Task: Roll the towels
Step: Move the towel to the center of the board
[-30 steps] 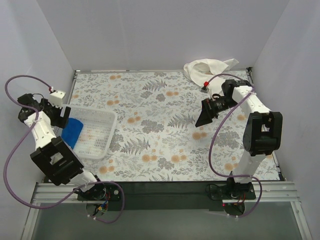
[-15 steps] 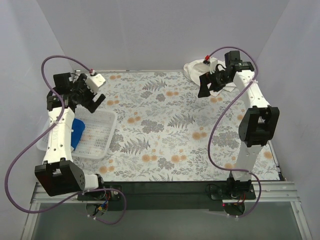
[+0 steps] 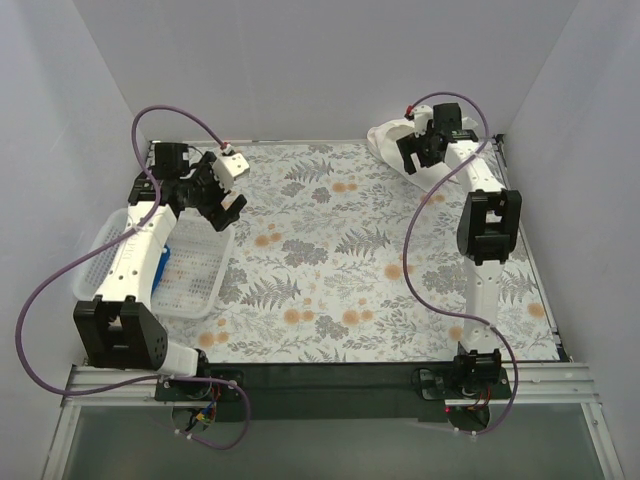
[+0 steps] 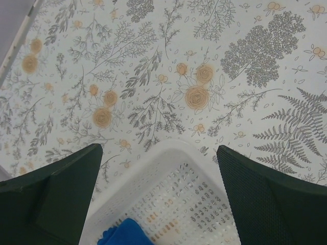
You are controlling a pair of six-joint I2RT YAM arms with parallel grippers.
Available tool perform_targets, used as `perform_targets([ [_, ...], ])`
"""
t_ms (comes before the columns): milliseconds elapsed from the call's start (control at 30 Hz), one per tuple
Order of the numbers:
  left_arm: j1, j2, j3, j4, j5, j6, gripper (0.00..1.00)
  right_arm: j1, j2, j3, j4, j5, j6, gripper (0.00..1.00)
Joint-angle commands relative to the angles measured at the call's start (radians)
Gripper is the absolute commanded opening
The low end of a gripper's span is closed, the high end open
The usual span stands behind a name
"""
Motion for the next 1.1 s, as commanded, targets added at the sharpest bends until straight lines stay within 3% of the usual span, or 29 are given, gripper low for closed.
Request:
perform_targets([
  [0, -0.005, 0.012, 0.051, -0.018, 0.005, -0.046, 0.9, 0.004, 0.074, 0.078, 0.07, 0.097, -0.043, 0.82],
  [133, -0.007, 0.023, 0.061, -0.021, -0.013, -0.054, 0.9, 0.002, 0.152, 0.086, 0.076, 0.09, -0.062, 0.81],
  [233, -0.007, 0.023, 0.061, -0.026, -0.019, -0.054, 0.91, 0.004, 0.183, 0.069, 0.076, 0.108, -0.068, 0.75],
  [333, -0.007, 0.01, 0.058, -0.024, -0.021, -0.049, 0.91, 0.001, 0.179, 0.037, 0.045, 0.076, -0.066, 0.54],
  [467, -0.007, -0.002, 0.058, -0.012, -0.027, -0.051, 0.91, 0.001, 0.16, 0.026, -0.1, -0.016, -0.092, 0.02],
  [533, -0.007, 0.0, 0.068, -0.003, -0.011, -0.051, 0.91, 0.001, 0.09, -0.02, -0.175, -0.089, -0.13, 0.01],
  [700, -0.015, 0.024, 0.094, 0.005, 0.044, -0.081, 0.9, 0.005, -0.284, -0.443, -0.263, -0.297, -0.267, 0.01],
  [800, -0.041, 0.029, 0.085, 0.022, 0.067, -0.092, 0.9, 0.016, -0.431, -0.604, -0.445, -0.439, -0.391, 0.01],
  [900, -0.068, 0.033, 0.058, 0.062, 0.076, -0.127, 0.9, 0.051, -0.531, -0.743, -0.619, -0.56, -0.465, 0.01],
  [1067, -0.103, 0.107, 0.051, 0.074, 0.156, -0.217, 0.88, 0.187, -0.63, -0.859, -0.645, -0.81, -0.421, 0.01],
])
